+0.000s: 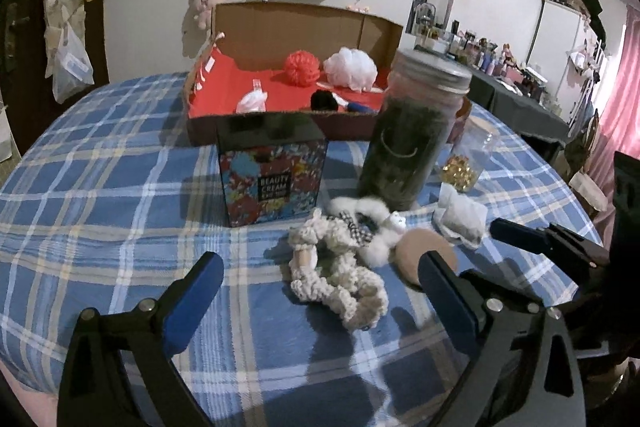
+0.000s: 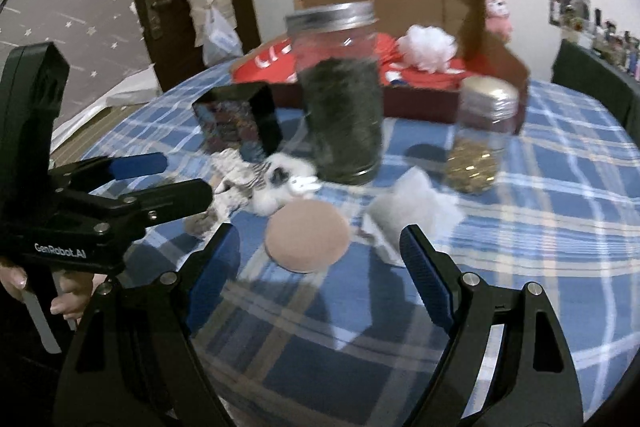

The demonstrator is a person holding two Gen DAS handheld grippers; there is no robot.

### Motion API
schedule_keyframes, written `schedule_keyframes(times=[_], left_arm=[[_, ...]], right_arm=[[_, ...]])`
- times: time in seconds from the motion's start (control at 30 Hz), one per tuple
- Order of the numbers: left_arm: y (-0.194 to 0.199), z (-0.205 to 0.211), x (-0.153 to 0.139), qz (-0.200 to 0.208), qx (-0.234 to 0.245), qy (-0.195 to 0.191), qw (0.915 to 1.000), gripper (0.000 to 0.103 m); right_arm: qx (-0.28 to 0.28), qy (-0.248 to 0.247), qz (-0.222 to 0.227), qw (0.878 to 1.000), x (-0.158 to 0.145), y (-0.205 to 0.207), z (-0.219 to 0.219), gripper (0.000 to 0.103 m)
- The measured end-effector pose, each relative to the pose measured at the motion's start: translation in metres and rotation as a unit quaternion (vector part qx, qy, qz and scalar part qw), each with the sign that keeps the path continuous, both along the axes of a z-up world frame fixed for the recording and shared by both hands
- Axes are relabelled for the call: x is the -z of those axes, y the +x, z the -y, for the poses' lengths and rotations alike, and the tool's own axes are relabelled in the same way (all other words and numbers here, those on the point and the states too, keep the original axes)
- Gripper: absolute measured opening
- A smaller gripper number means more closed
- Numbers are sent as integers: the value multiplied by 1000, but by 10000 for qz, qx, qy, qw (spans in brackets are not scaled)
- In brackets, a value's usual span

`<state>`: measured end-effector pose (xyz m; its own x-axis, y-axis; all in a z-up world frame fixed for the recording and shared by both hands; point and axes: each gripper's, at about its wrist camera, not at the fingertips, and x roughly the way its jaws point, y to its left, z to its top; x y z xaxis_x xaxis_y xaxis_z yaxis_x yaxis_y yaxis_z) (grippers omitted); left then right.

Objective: Organize soft objects
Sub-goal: 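Move the left tool to the white rope toy while the right tool approaches the beige pad, then grasp the white rope toy with the left tool while the right tool grasps the beige pad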

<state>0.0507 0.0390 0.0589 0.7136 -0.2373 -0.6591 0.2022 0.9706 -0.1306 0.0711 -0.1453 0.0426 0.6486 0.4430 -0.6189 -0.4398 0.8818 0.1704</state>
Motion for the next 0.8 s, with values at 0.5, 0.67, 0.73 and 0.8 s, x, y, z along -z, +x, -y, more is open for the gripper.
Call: schedule_keyframes(times=[0.5,0.67,0.73,0.8], left_arm=[[12,9,30,-252,350,278,9987,35],[10,11,27,-230,514,95,9984,33],[8,12,25,-206,551,89,9982,32],[6,13,22,-178,563,99,9982,32]], right_arm=[[-336,-205,-3,9992,20,12,-20,32],[-319,-77,36,9995,19,9,-17,15],[-293,-16,150,9995,16,4,-14,14],[-219,-2,296,9993,9,-1,-12,14]])
